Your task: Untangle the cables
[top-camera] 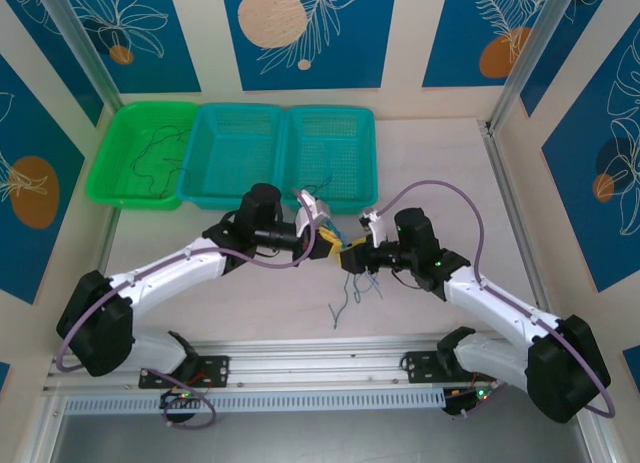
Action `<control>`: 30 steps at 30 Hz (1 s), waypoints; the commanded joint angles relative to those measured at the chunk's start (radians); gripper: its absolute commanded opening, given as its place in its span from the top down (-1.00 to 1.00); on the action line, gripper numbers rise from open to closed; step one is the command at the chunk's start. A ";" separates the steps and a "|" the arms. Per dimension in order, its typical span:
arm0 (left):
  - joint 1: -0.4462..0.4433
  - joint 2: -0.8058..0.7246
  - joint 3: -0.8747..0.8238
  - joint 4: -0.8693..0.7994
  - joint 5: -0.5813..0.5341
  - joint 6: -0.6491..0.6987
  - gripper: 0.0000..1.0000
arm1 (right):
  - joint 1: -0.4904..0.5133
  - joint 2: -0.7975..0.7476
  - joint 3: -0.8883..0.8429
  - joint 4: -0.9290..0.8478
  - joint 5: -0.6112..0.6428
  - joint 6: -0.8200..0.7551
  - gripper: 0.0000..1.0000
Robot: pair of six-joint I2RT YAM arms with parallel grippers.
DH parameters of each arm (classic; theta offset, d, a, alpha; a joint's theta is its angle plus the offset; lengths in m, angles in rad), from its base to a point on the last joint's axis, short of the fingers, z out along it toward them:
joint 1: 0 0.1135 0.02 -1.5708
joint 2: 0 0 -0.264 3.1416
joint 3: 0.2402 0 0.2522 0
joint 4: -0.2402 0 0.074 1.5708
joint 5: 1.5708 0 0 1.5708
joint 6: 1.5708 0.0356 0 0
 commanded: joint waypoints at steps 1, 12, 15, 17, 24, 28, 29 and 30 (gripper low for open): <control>-0.008 -0.039 -0.001 0.045 0.038 -0.005 1.00 | 0.003 0.001 0.029 0.064 0.036 0.000 0.36; -0.014 -0.050 -0.056 0.034 0.009 -0.030 1.00 | -0.121 -0.080 -0.031 0.004 0.365 0.433 1.00; -0.014 -0.064 -0.070 0.035 0.000 -0.031 1.00 | -0.215 -0.112 -0.041 -0.058 0.394 0.516 1.00; -0.015 -0.076 -0.074 0.025 -0.014 -0.023 1.00 | -0.287 -0.136 -0.047 -0.115 0.417 0.564 1.00; -0.014 -0.104 -0.077 0.010 -0.051 -0.014 1.00 | -0.554 -0.191 -0.043 -0.264 0.378 0.613 1.00; -0.014 -0.127 -0.066 -0.007 -0.088 -0.031 1.00 | -0.636 -0.193 0.008 -0.364 0.385 0.611 1.00; -0.011 -0.143 -0.060 -0.014 -0.090 -0.034 1.00 | -0.658 -0.191 0.028 -0.407 0.410 0.616 1.00; -0.006 -0.170 -0.055 -0.022 -0.103 -0.031 1.00 | -0.689 -0.188 0.050 -0.462 0.439 0.626 1.00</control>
